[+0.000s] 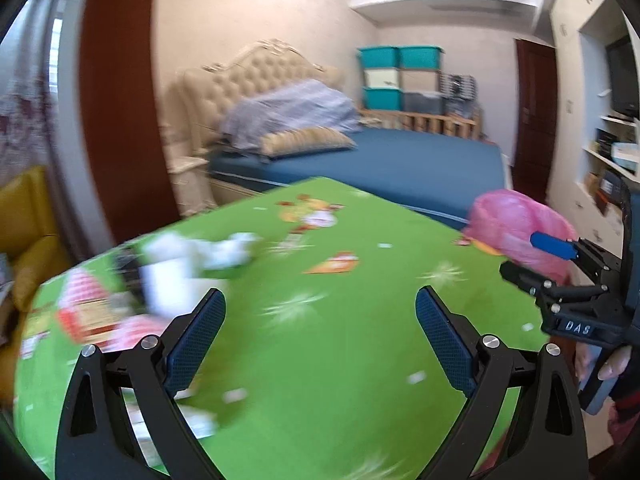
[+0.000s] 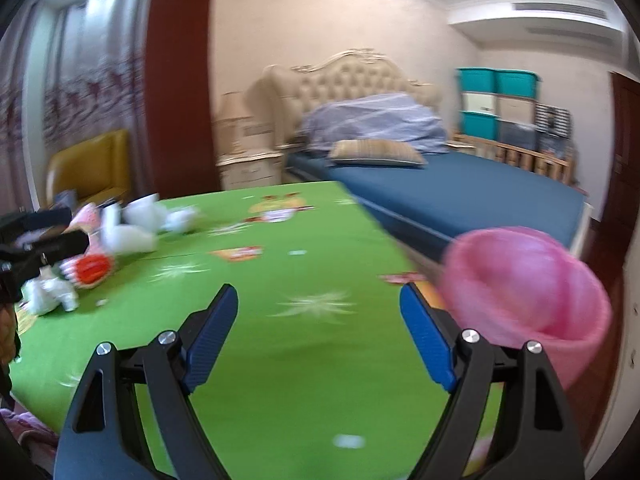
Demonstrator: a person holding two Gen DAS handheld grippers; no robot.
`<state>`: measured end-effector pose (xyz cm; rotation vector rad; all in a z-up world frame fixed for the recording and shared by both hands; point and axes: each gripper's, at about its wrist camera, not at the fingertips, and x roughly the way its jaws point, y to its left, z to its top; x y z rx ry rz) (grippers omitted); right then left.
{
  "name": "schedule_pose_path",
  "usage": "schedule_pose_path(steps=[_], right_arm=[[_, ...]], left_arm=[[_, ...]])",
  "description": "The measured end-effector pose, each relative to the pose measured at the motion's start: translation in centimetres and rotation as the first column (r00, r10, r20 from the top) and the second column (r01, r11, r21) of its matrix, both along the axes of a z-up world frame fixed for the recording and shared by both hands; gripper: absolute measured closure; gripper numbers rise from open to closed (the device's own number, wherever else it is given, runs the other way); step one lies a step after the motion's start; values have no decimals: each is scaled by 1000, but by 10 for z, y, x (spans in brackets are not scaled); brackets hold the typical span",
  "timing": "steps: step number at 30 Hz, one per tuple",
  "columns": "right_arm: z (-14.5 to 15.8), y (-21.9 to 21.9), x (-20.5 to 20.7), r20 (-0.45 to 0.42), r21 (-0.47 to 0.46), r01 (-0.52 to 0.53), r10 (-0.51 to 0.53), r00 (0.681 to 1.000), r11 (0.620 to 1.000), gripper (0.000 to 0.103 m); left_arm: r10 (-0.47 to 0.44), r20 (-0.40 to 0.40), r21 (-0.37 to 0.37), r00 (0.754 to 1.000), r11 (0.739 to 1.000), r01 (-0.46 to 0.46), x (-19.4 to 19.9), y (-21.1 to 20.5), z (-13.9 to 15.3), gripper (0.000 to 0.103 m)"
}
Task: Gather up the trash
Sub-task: 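Move both open tools back toward the remaining trash on the table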
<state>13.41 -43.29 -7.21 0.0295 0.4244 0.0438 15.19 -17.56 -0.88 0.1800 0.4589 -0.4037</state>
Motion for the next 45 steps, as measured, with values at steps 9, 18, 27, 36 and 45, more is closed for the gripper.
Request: schedule_pose_path(steps=[9,18,27,36,45], right_arm=[[-12,110,28,-69,-25,-191,189,980,981,22],[-11,142,43,-83,-74,-202,196,977,977,23],[-14,150,39,-87,-87,-221,214,973,971,23],[-9,151,40,-83,-90,-251,244,966,964,22],[5,189,81,-82,-77,-349,343,936,934,22]], left_arm=[[260,29,-1,965,966,-260,-24,136,3,13],[478,-68,23,876,878,-477,-1,239,-16,13],[406,-180,14,896,912,-410,36,221,-38,13],[409,-284,37,867,908,-417,72,195,-59,16],[351,-328,-5,877,928,-373,74,209,-65,72]])
